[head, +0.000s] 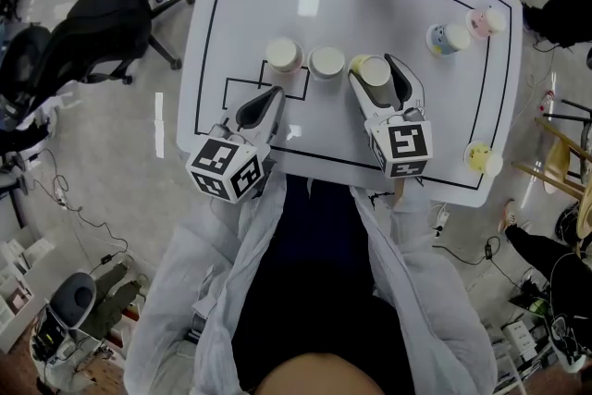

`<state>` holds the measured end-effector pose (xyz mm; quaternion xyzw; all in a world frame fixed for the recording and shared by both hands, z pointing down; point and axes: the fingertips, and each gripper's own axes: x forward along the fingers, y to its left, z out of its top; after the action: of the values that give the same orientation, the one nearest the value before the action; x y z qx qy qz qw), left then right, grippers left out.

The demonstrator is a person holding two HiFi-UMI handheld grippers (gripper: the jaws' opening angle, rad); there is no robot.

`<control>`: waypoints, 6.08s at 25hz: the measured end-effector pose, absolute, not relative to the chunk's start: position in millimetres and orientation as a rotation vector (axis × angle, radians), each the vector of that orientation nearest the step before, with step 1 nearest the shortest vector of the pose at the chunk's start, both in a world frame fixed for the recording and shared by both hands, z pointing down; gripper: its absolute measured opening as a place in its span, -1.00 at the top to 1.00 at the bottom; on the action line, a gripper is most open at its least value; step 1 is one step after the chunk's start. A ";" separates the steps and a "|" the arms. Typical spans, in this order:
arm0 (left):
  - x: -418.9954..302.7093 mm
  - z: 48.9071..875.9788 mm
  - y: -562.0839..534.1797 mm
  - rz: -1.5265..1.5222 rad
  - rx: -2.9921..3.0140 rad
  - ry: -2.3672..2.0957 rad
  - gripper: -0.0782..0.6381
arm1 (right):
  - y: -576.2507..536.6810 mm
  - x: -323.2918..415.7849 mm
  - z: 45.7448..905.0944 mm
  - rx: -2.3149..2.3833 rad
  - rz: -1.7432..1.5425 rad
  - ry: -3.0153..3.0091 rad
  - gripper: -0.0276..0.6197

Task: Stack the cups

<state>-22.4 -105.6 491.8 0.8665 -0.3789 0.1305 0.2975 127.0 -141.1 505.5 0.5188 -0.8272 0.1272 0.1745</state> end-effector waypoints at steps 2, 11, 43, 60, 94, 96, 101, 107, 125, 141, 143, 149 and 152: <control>-22.9 490.6 -104.3 0.346 2.306 -1.006 0.79 | -141.7 126.6 504.8 1.483 0.359 -2.339 0.00; -26.1 479.9 -97.1 0.332 2.331 -0.995 0.79 | -132.7 124.4 490.7 1.529 0.353 -2.350 -0.19; 114.2 426.4 -32.6 0.293 2.590 -0.331 0.79 | 9.0 258.3 416.2 2.102 0.327 -1.920 -0.27; 218.6 455.1 12.3 0.395 2.592 -0.229 0.79 | 86.0 403.5 467.0 2.281 0.480 -1.655 -0.27; 168.2 458.6 -16.2 0.357 2.538 -0.429 0.79 | 15.3 349.2 448.1 2.074 0.464 -1.846 0.09; 158.7 455.5 -21.2 0.343 2.538 -0.452 0.79 | 8.8 341.6 445.3 2.056 0.458 -1.853 0.09; 134.0 446.9 -32.4 0.320 2.543 -0.503 0.79 | -7.0 319.8 436.2 2.015 0.441 -1.884 0.09; 104.1 435.9 -43.1 0.285 2.535 -0.584 0.79 | -26.8 286.5 420.4 1.940 0.413 -1.955 0.09; -19.0 427.4 -75.6 0.201 2.446 -0.911 0.79 | -101.7 136.2 364.2 1.562 0.260 -2.274 0.09; -96.0 435.2 -100.4 0.176 2.369 -1.084 0.79 | -152.2 29.5 382.5 1.337 0.266 -2.389 0.09; -102.7 437.3 -101.7 0.176 2.356 -1.099 0.79 | -156.3 24.2 388.4 1.323 0.270 -2.383 0.09; -115.5 446.6 -102.9 0.185 2.312 -1.127 0.79 | -166.8 12.6 401.6 1.285 0.265 -2.379 0.09; -118.4 450.9 -104.7 0.189 2.297 -1.135 0.79 | -171.8 8.5 406.8 1.267 0.241 -2.375 0.09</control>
<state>-118.4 -104.7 450.9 0.8576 -0.4239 0.0705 0.2825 8.5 -171.8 406.8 0.4575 -0.8577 0.0871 0.2180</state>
